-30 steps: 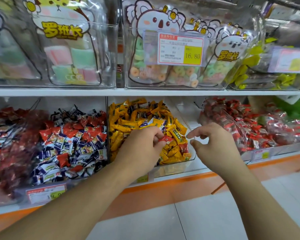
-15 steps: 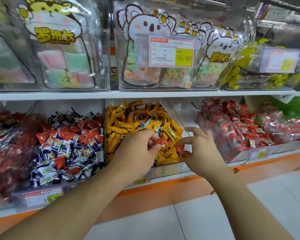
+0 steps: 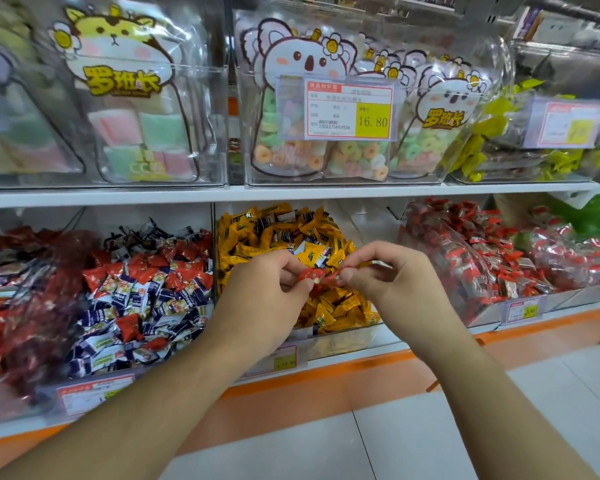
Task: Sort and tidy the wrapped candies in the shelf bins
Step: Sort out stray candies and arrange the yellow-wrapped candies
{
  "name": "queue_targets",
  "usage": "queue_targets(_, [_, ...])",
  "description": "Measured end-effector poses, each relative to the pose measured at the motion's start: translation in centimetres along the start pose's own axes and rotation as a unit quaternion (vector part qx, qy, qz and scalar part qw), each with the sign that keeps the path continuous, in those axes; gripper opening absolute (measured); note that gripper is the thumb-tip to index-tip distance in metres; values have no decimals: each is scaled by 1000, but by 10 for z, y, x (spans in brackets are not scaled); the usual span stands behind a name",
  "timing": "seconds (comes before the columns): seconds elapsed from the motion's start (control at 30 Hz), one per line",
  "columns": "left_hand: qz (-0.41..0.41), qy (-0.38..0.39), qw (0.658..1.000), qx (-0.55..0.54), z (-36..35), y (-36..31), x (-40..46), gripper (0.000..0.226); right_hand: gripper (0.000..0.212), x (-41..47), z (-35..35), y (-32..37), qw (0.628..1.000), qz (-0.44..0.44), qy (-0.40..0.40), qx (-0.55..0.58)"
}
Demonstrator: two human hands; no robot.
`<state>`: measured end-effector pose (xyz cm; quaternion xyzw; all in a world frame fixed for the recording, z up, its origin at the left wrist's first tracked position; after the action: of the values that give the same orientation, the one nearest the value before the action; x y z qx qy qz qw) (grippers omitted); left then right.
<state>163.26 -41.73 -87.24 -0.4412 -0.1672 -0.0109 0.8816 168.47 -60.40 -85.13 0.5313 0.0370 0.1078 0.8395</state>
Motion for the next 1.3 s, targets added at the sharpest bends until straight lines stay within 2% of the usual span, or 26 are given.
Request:
queue_targets(0.07, [5,13,1000,-16,7,1,-6,4,11,-4,-16,5,999,4,33,21])
queue_targets(0.3, [27,20,999,-42,58,12,-38,6,15,-16,-74,27,997,26,63,42])
queue_targets(0.43, [56,-12,997,-44,97,27,-61,9,20,-30,-118,51,996,45,68,32])
queue_targets(0.53, [81,-59,995,-1,132,46,-77,12,16,-37,-155,70,993,35,93,57])
queue_targets(0.67, [106,-100,988,43,184,74,-102,13,26,-48,-203,93,987,43,145,60])
queue_targets(0.73, [114,-114,983,93,211,88,-113,15,28,-52,-218,100,987,46,148,48])
queue_targets(0.83, [138,-175,965,139,250,112,-126,18,25,-52,-228,102,988,32,138,53])
queue_targets(1.0, [178,-140,947,227,272,135,-135,29,27,-46,-224,96,991,9,125,55])
queue_targets(1.13, [144,-133,953,230,263,127,-132,30,31,-39,-205,90,991,9,114,65])
queue_targets(1.23, [75,-127,967,209,246,102,-123,24,32,-30,-180,82,995,18,83,47])
queue_targets(1.3, [30,-97,973,206,225,84,-114,24,32,-20,-154,70,998,19,49,26])
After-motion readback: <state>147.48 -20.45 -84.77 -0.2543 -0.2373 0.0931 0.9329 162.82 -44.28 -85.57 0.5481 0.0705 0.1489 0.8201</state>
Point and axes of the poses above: each hand's wrist, its own x-axis towards the middle knuckle, its own z-axis out of the back of the hand, y = z × x, the point moved 5 cm from there along x, towards the middle knuckle, and after that the axes turned 9 degrees about -z, right-handed, at the moved point
